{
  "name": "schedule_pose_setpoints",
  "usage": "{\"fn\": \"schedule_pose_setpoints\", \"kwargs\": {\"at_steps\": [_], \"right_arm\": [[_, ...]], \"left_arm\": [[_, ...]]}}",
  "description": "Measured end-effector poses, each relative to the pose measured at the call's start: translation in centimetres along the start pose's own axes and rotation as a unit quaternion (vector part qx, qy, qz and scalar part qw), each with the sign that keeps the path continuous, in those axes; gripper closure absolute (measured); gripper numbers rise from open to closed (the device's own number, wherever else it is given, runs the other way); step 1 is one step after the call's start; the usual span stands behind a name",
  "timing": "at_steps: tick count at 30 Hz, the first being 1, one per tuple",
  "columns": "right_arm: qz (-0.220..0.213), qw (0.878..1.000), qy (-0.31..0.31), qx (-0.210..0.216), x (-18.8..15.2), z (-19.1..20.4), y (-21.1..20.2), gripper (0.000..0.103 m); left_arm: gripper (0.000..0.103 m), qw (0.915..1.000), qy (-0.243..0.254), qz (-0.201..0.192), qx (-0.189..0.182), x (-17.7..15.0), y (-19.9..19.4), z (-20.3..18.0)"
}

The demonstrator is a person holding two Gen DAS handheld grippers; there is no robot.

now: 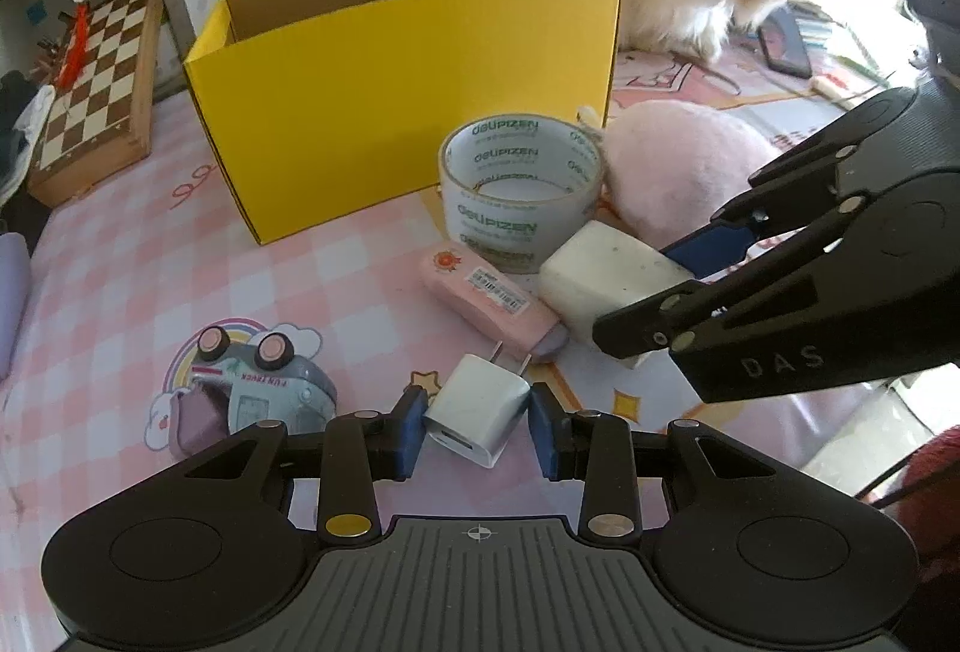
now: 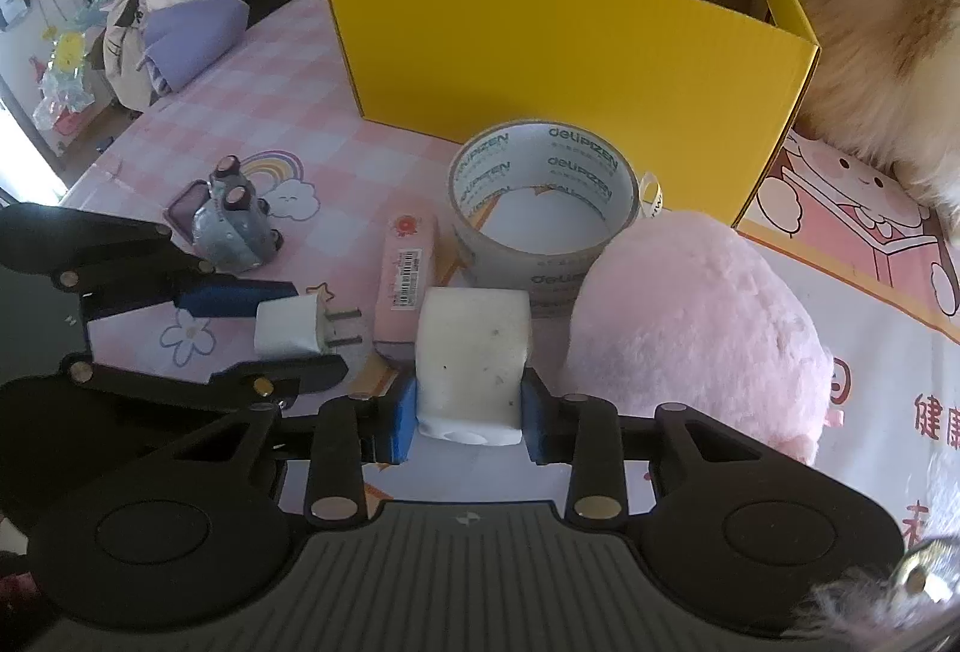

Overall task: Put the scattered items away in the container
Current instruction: 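Grasp the white charger with the left tool while the right tool grasps the white soap bar, then lift the charger and soap bar with both tools over the yellow box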

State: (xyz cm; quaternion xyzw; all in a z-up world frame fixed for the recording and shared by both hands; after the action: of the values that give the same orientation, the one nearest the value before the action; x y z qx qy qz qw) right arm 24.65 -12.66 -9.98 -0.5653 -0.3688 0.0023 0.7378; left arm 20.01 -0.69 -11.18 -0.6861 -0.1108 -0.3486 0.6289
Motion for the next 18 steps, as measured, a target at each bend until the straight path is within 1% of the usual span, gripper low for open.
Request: {"fn": "schedule_pose_setpoints", "kwargs": {"at_steps": [14, 18], "right_arm": [[-0.022, 1.000, 0.013, -0.015, -1.2, 1.8, -2.5, 0.072], [-0.035, 0.999, 0.020, -0.017, -1.3, 2.2, -3.4, 0.072]], "left_arm": [[0.069, 0.9992, -0.019, -0.035, 0.000, -1.0, -4.0, 0.8], [0.069, 0.9988, -0.015, -0.047, -0.001, -0.9, -5.3, 0.9]]}}
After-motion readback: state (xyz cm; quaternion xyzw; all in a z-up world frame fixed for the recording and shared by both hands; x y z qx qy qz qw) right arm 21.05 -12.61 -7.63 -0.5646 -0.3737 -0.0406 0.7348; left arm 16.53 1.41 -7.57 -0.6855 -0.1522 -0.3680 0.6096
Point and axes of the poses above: each gripper's, at about its wrist camera, not at the fingertips, and y roughly the way its jaws point, z to its left, x to its top, the point moved 5 cm from there along y, roughly the way its jaws point
